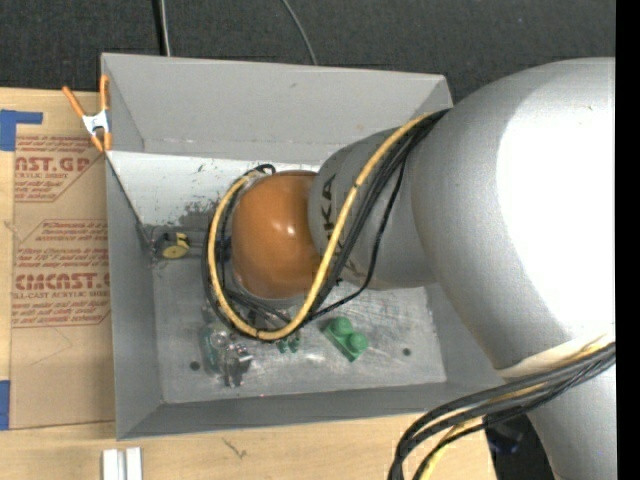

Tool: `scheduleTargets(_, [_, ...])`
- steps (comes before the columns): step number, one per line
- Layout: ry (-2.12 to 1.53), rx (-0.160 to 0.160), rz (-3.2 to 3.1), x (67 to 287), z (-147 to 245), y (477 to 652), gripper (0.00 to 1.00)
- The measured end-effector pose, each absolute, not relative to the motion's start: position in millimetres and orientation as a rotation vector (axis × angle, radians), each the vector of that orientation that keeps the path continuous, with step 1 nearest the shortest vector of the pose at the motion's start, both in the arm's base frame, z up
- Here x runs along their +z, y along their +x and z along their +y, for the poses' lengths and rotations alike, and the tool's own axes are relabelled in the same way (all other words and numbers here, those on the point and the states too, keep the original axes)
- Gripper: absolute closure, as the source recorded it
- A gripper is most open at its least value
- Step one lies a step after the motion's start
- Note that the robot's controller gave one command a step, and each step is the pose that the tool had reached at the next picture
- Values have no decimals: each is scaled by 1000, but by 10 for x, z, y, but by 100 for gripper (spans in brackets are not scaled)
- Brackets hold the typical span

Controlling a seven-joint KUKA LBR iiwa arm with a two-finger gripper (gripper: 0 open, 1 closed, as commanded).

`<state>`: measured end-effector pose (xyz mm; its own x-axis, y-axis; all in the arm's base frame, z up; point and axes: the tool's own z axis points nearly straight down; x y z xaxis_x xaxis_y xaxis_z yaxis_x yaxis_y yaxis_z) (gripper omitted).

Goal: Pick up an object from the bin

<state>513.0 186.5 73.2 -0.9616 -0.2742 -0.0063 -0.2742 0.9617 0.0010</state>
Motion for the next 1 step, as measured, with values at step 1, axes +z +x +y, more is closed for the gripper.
scheduleTargets(1, [-498,3,3097,726,1847,5165,0])
